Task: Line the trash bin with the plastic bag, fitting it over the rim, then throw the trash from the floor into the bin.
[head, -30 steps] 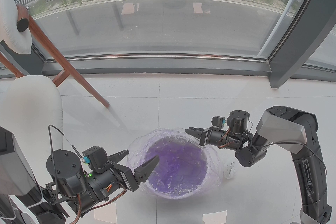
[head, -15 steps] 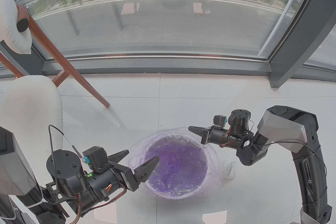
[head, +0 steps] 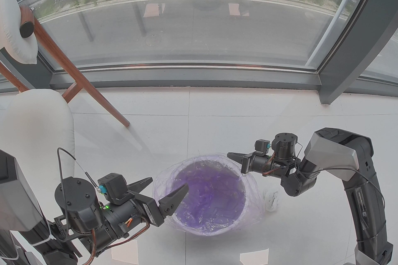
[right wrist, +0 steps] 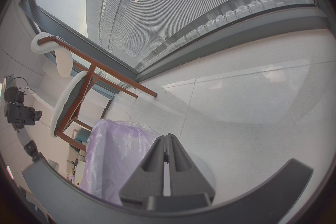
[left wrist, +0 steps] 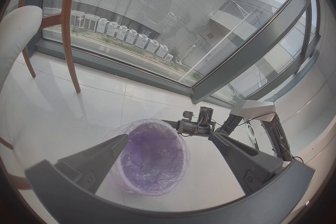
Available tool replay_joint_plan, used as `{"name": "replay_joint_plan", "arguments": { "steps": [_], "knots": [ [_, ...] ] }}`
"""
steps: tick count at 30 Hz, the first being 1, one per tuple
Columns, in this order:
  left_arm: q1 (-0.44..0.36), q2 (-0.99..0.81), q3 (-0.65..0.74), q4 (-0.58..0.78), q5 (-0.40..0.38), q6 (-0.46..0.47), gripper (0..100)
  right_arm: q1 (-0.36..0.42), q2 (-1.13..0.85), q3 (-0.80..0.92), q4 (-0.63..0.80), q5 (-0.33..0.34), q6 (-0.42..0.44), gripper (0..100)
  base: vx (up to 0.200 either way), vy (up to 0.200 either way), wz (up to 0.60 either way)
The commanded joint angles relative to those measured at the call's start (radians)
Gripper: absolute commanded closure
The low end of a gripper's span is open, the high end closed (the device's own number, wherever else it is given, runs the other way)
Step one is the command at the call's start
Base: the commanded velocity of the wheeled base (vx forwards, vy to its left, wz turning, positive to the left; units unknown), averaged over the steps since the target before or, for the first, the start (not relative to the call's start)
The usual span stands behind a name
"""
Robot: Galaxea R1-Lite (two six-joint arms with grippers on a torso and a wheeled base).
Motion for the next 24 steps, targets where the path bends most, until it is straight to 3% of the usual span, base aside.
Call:
{"name": "replay_joint_plan", "arguments": {
  "steps": [1, 4, 11, 24],
  "knots": [
    [0.0, -0.003, 0.001, -0.001, 0.009, -0.001, 0, -0.01, 0.018, -0.022, 0.028, -0.003, -0.012, 100, 0.0, 0.0, 0.0],
    [0.0, -0.003, 0.001, -0.001, 0.012, -0.001, 0, -0.013, 0.019, -0.028, 0.034, -0.003, -0.019, 100, 0.0, 0.0, 0.0],
    [0.0, -0.002, 0.0, -0.001, 0.013, -0.001, 0, -0.033, 0.039, -0.092, 0.117, -0.089, -0.09, 100, 0.0, 0.0, 0.0],
    [-0.001, 0.0, 0.001, -0.001, 0.013, -0.001, 0, -0.033, 0.059, -0.125, 0.128, -0.162, -0.105, 100, 0.0, 0.0, 0.0]
  ]
}}
